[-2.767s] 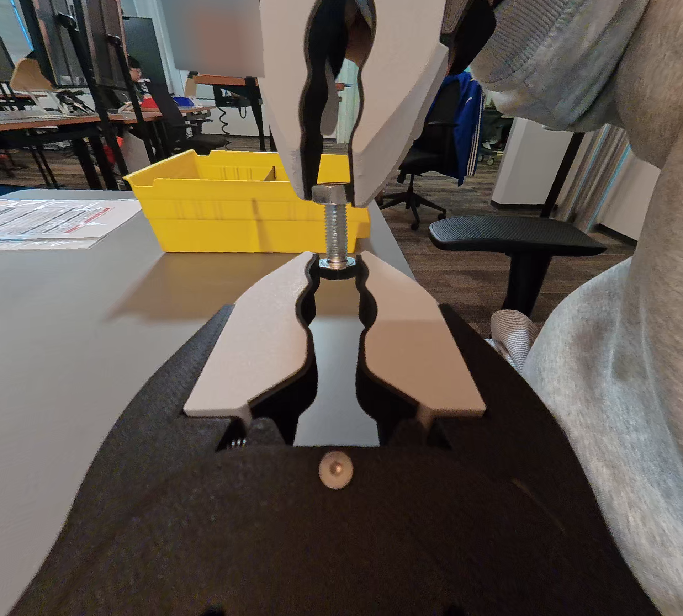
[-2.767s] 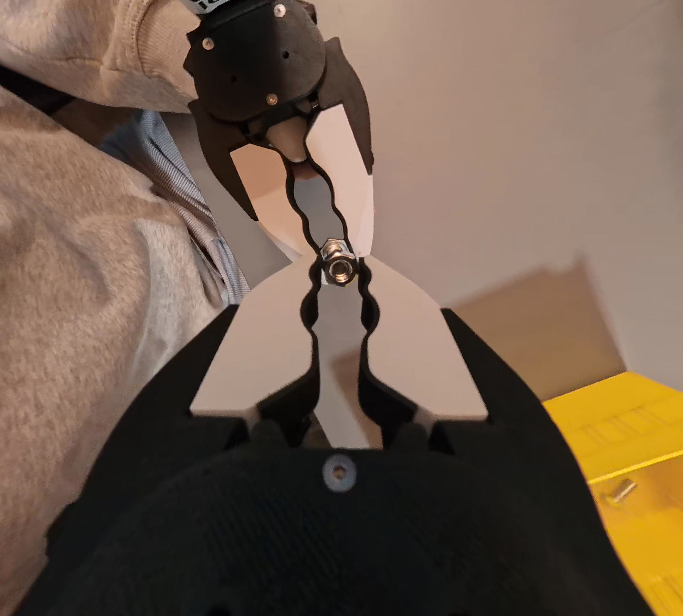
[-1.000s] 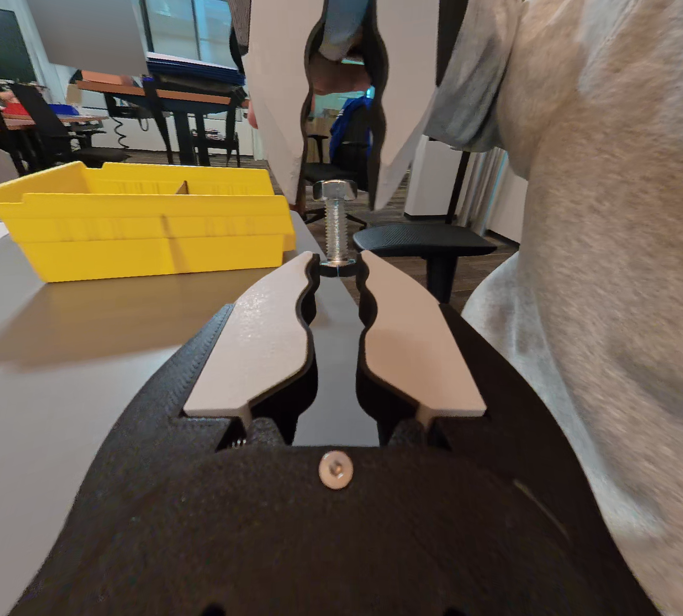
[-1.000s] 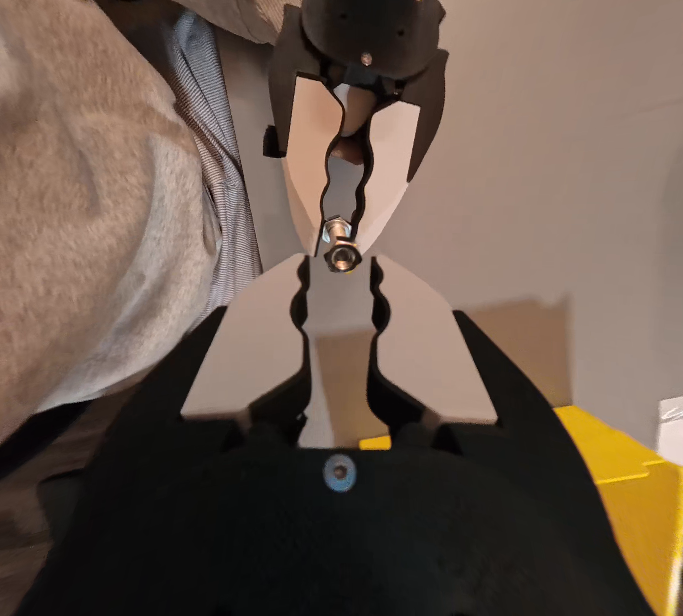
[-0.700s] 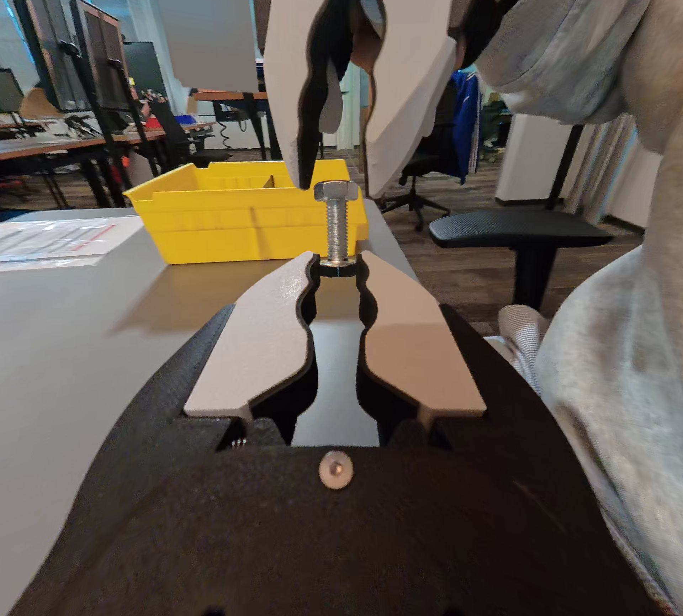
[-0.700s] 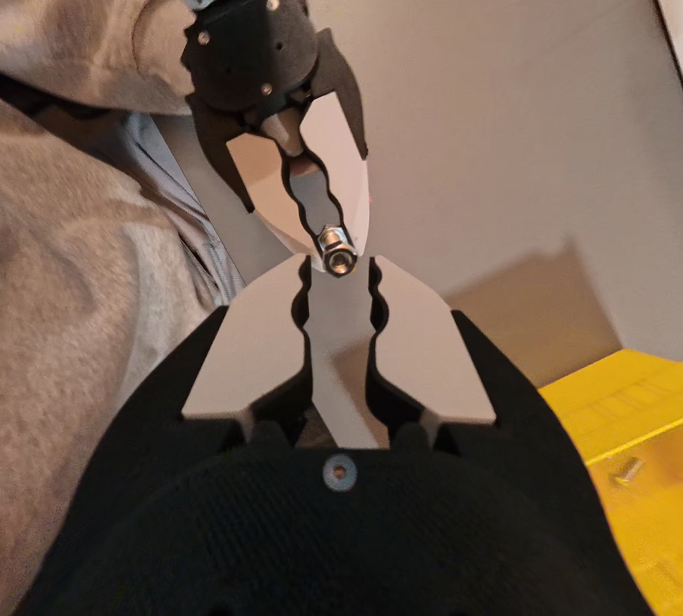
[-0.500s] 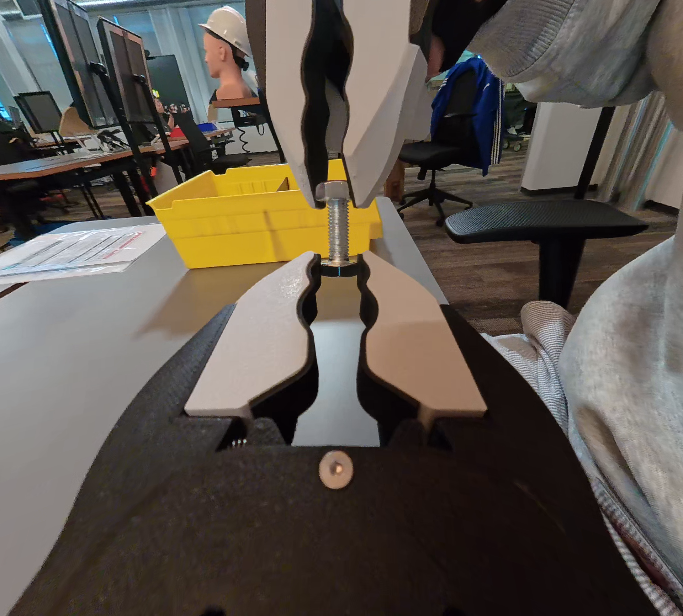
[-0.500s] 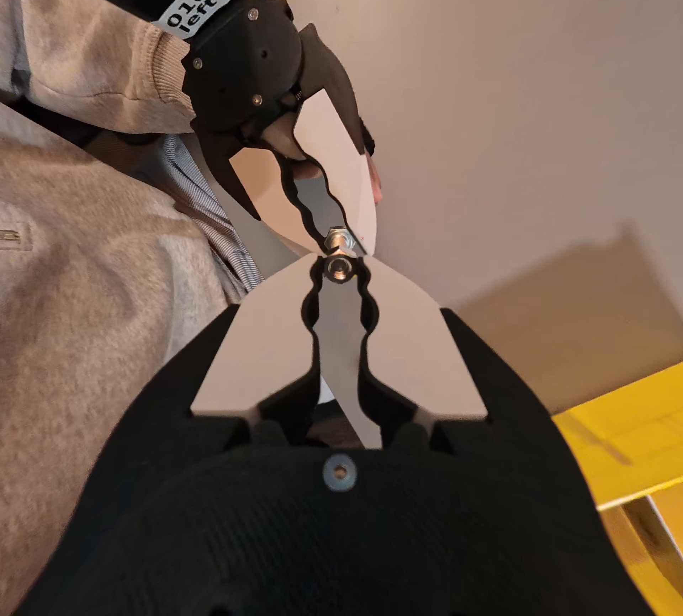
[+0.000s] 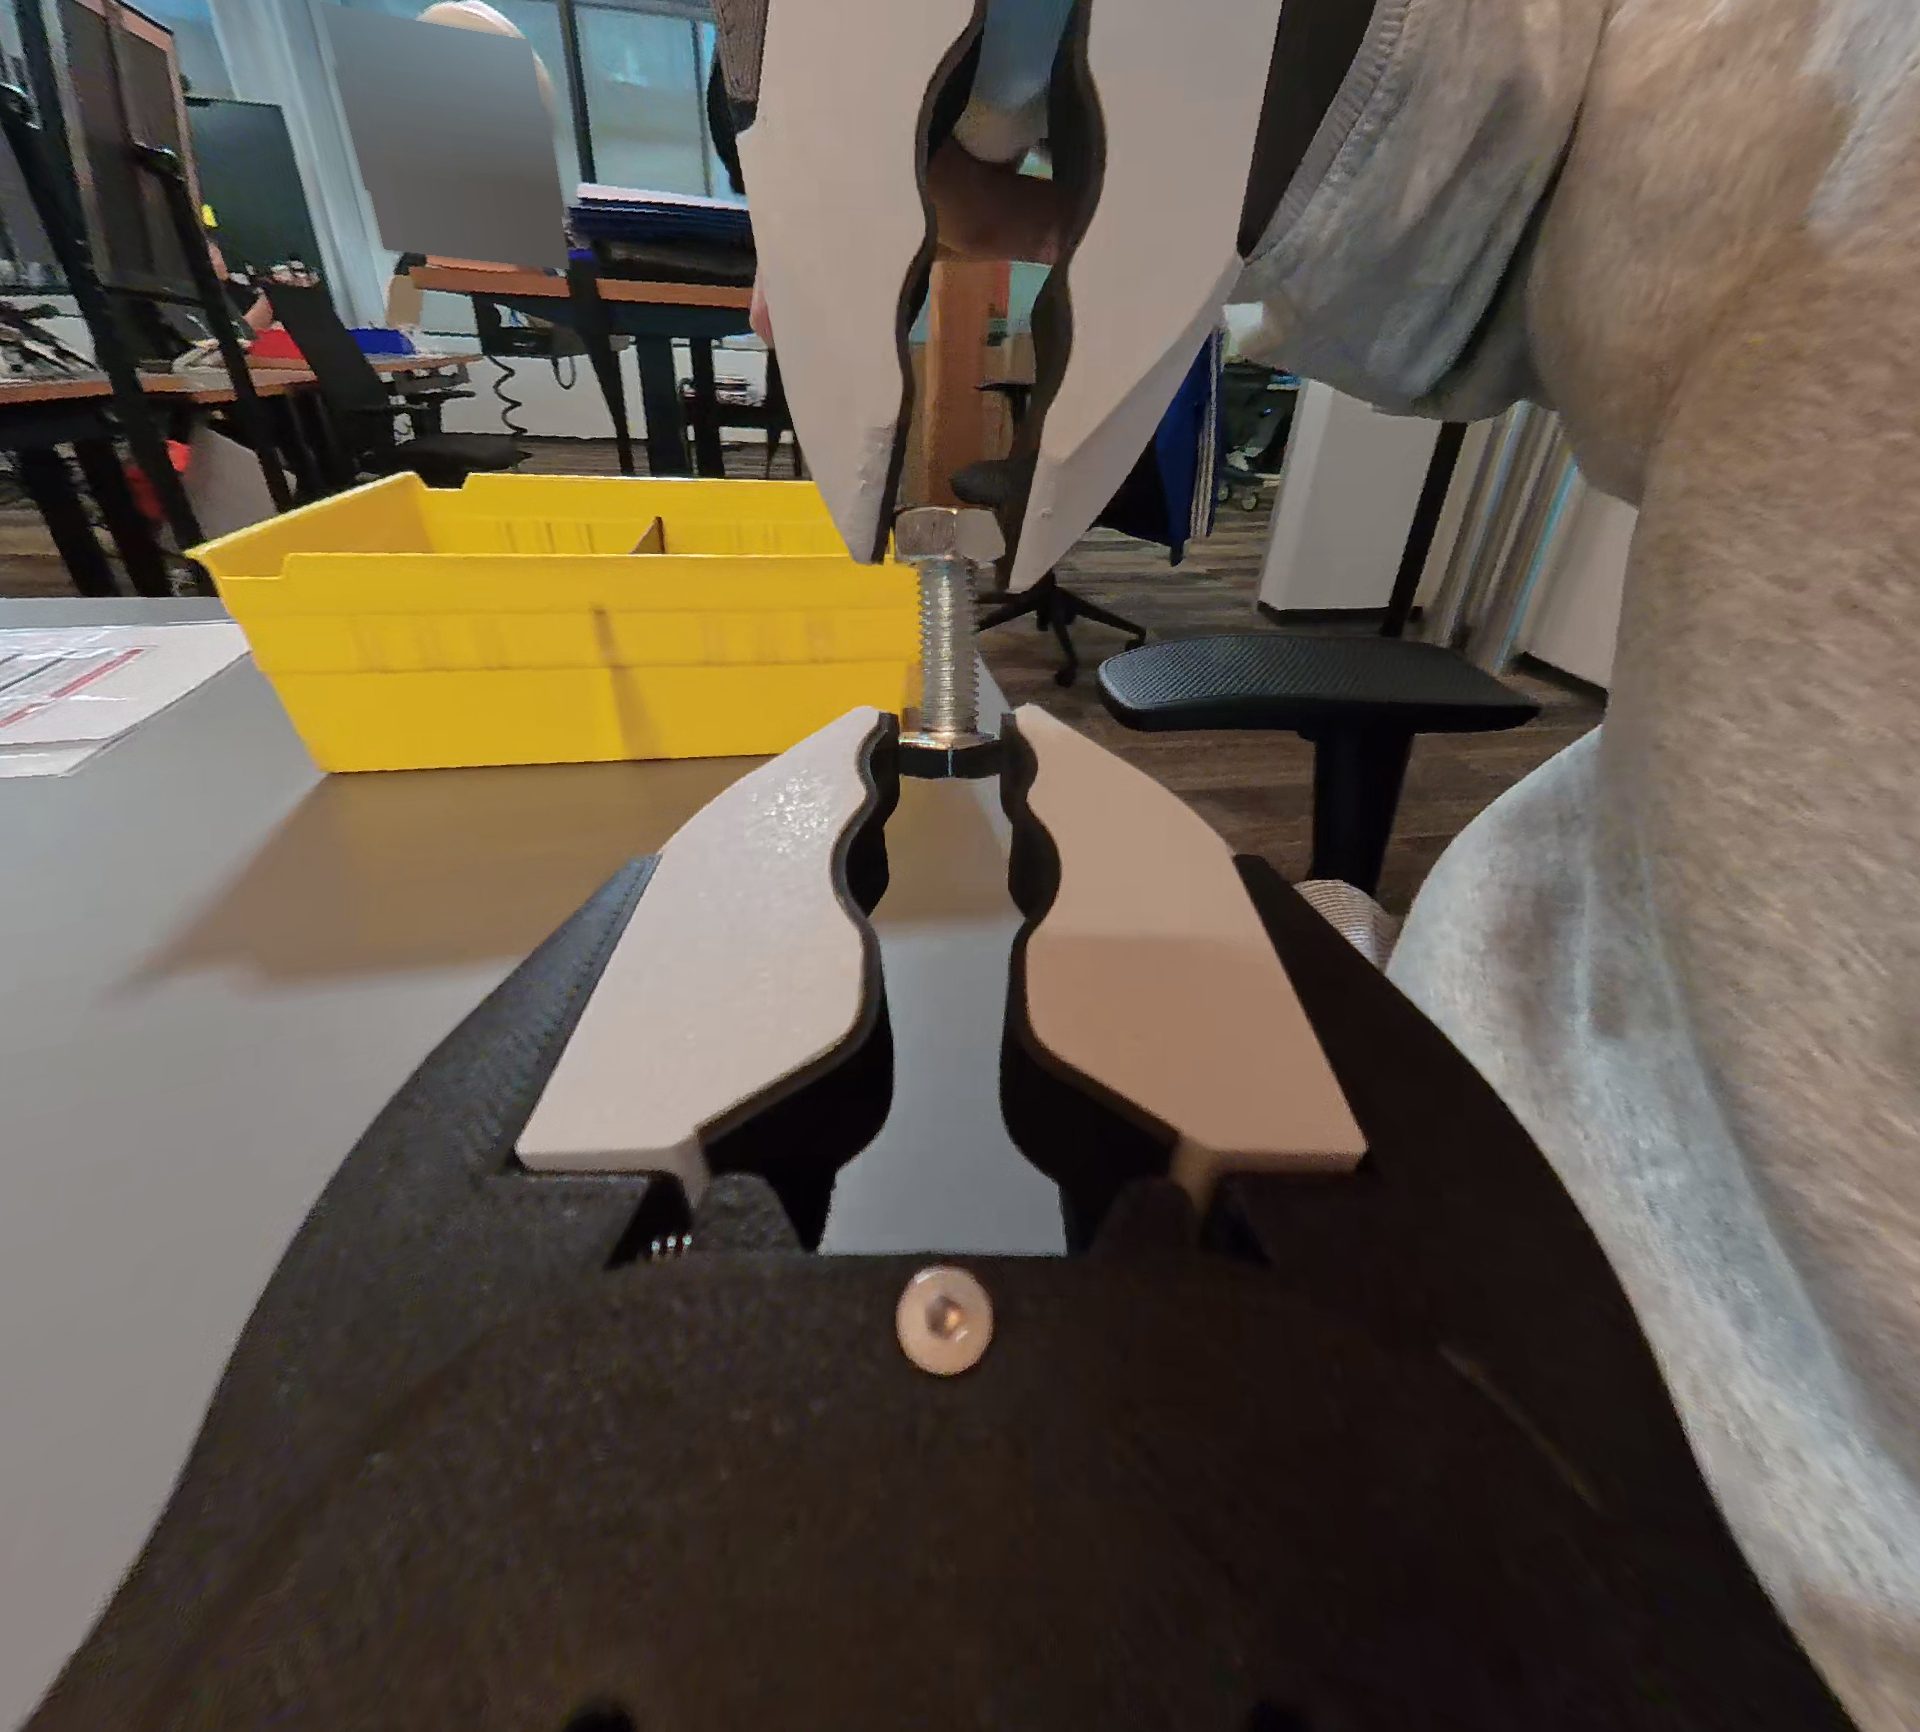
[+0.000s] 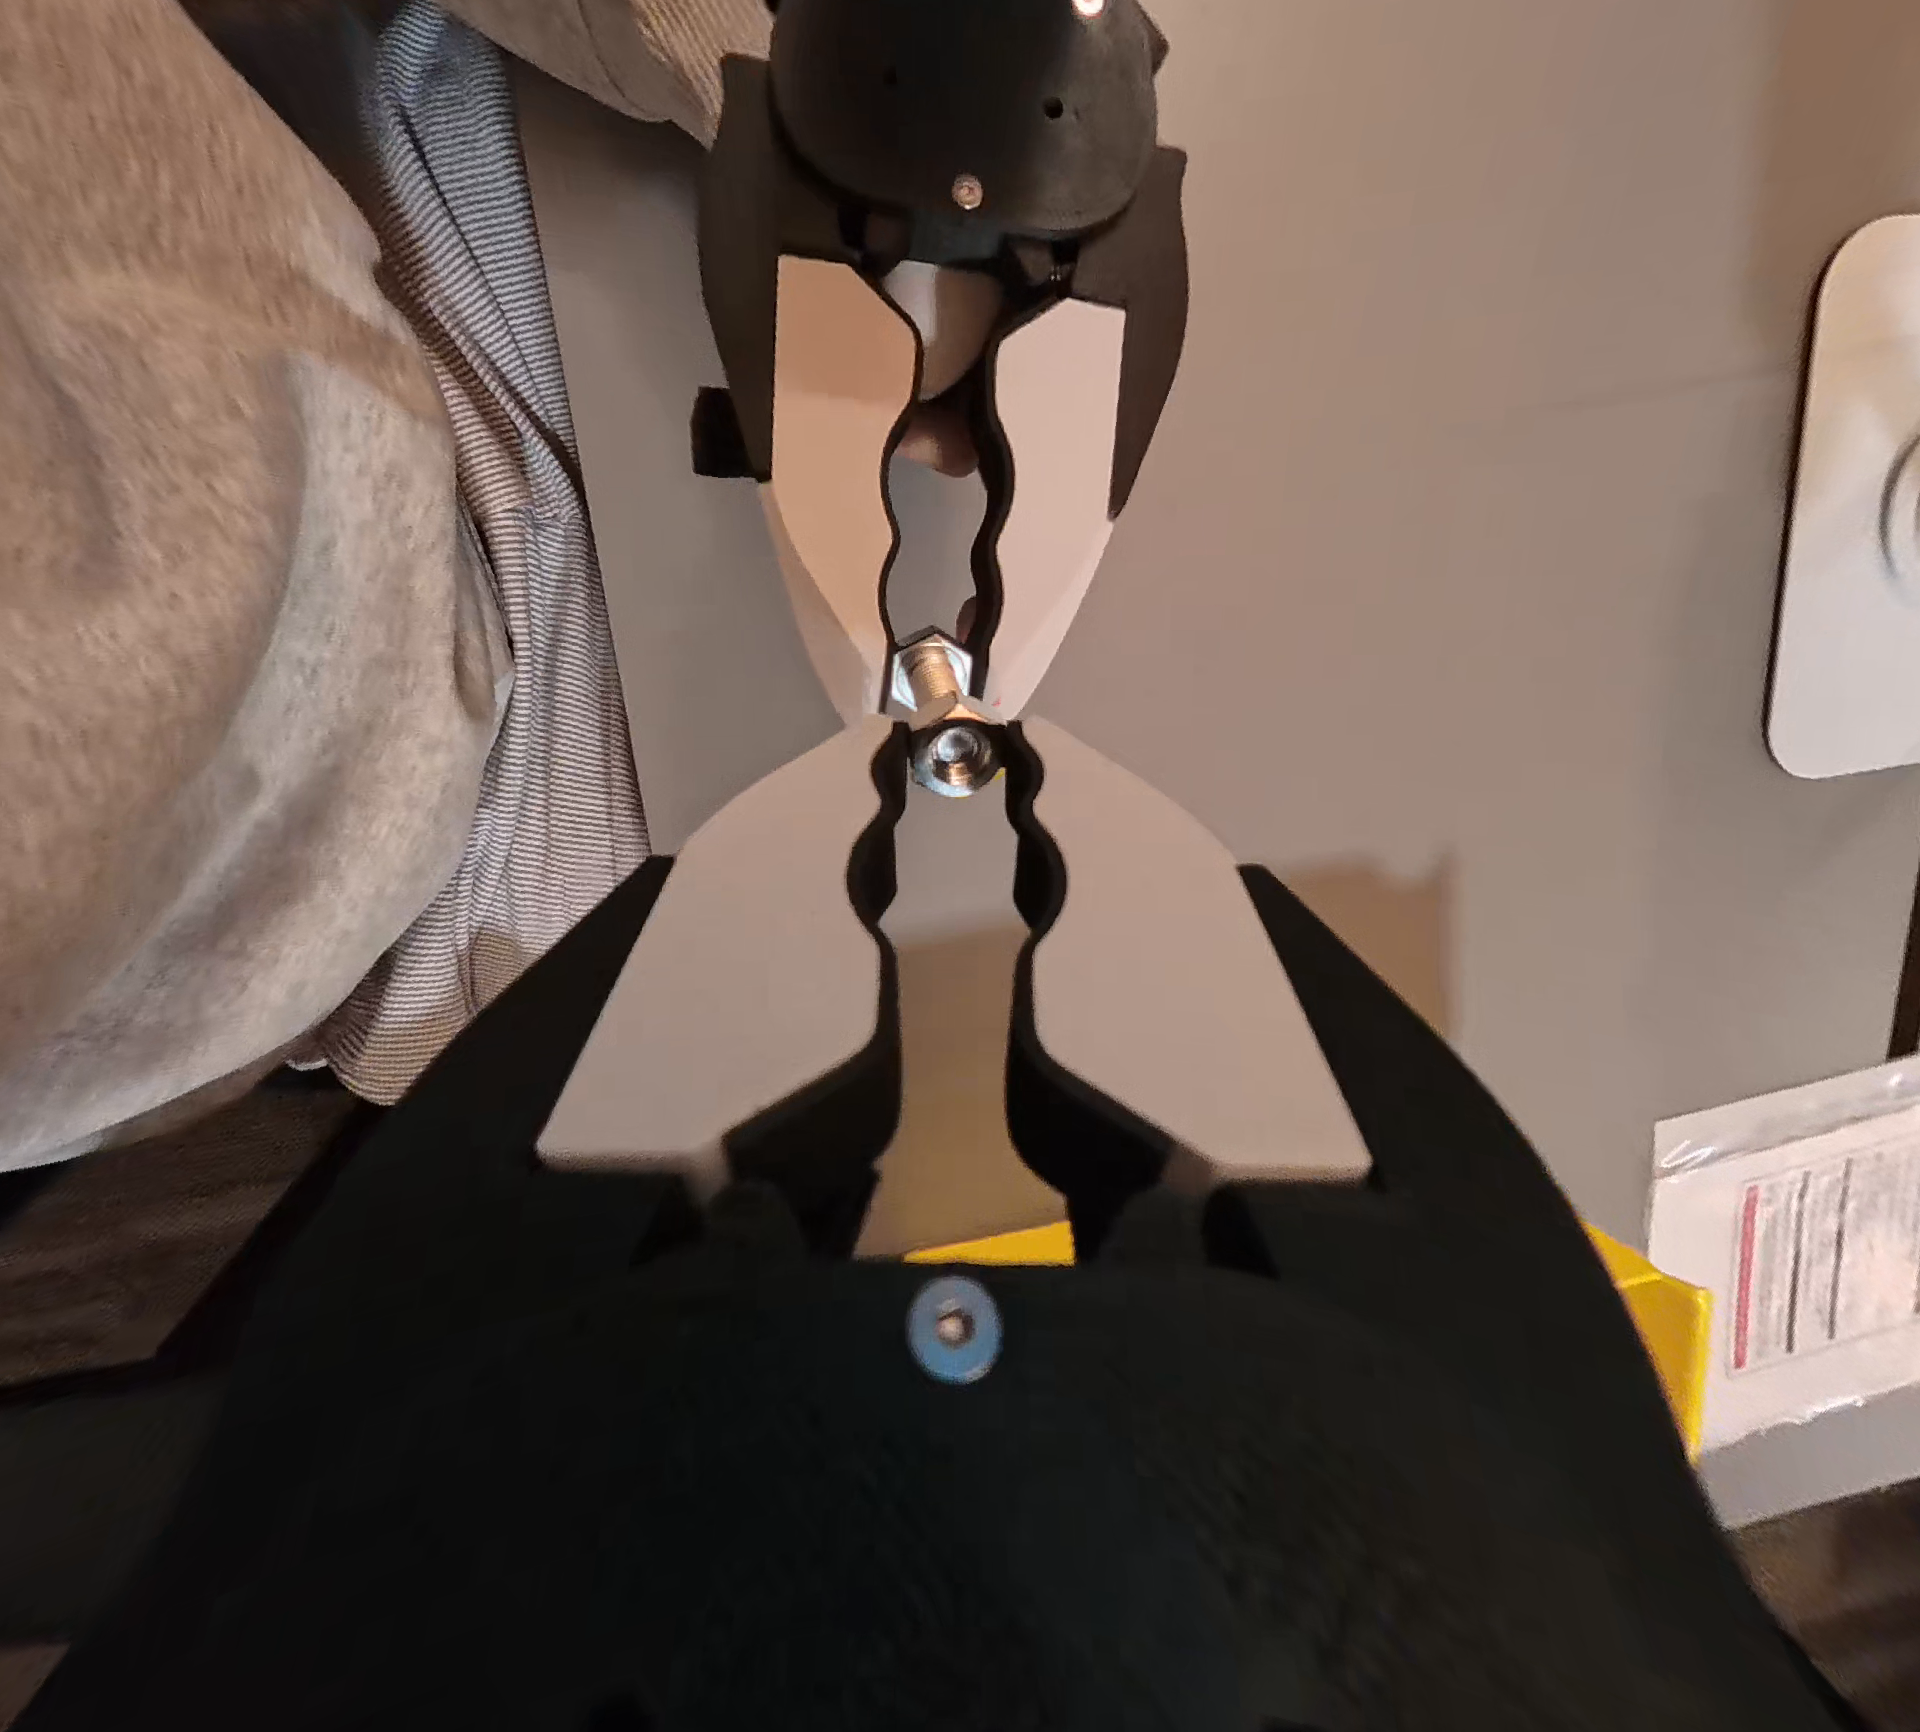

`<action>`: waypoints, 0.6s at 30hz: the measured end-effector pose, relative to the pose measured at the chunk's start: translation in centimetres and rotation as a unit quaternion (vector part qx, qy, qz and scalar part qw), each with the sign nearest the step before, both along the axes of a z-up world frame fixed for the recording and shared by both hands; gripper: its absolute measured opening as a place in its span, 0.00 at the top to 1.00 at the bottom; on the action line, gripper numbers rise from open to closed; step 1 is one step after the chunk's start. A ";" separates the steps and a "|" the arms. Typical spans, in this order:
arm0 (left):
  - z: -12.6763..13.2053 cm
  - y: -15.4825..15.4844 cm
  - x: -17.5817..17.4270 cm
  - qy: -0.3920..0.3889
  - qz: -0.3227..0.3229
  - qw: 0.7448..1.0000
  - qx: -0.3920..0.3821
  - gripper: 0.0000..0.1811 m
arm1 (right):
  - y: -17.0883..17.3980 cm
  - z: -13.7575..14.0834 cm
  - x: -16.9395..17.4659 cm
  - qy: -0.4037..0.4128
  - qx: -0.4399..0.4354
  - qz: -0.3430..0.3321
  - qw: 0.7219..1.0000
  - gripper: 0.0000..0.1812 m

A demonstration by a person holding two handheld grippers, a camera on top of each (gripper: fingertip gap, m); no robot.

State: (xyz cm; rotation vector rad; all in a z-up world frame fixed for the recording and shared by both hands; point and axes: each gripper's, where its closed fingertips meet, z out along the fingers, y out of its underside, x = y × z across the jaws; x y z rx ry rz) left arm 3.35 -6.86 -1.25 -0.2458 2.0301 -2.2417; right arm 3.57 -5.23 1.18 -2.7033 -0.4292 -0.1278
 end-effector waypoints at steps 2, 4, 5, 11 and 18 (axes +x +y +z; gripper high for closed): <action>0.3 0.0 -0.3 0.013 -0.018 1.000 -0.013 0.90 | 0.1 0.2 -0.3 0.003 0.014 0.019 1.000 0.90; 0.6 0.1 -0.8 0.030 -0.044 0.998 -0.027 0.89 | 0.1 0.5 -0.6 0.010 0.032 0.040 0.999 0.90; 0.8 0.1 -1.0 0.038 -0.055 0.997 -0.035 0.90 | 0.1 0.7 -0.8 0.015 0.037 0.046 0.998 0.90; 1.3 0.2 -2.2 0.063 -0.106 0.991 -0.055 0.89 | -0.1 1.1 -1.6 0.030 0.052 0.090 0.994 0.90; 2.3 0.7 -3.8 0.102 -0.183 0.974 -0.089 0.90 | 0.6 2.0 -2.9 0.041 0.092 0.145 0.984 0.90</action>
